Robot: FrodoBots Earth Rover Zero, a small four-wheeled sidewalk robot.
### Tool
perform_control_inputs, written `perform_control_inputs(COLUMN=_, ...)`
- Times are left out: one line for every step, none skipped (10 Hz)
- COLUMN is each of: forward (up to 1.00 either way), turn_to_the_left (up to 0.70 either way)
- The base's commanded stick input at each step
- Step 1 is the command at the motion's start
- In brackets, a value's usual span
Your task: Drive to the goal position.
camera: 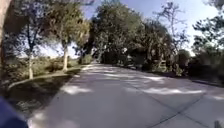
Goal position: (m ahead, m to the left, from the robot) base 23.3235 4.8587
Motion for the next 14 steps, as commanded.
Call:
perform_control_inputs(forward=0.7, turn_to_the_left=0.0)
perform_control_inputs(forward=0.7, turn_to_the_left=0.0)
perform_control_inputs(forward=0.7, turn_to_the_left=0.0)
perform_control_inputs(forward=0.7, turn_to_the_left=0.0)
perform_control_inputs(forward=0.7, turn_to_the_left=0.0)
perform_control_inputs(forward=0.7, turn_to_the_left=0.0)
perform_control_inputs(forward=0.7, turn_to_the_left=0.0)
perform_control_inputs(forward=0.7, turn_to_the_left=0.0)
perform_control_inputs(forward=0.7, turn_to_the_left=0.0)
perform_control_inputs(forward=0.7, turn_to_the_left=0.0)
perform_control_inputs(forward=0.7, turn_to_the_left=0.0)
perform_control_inputs(forward=0.7, turn_to_the_left=0.0)
perform_control_inputs(forward=0.7, turn_to_the_left=0.0)
perform_control_inputs(forward=0.7, turn_to_the_left=0.0)
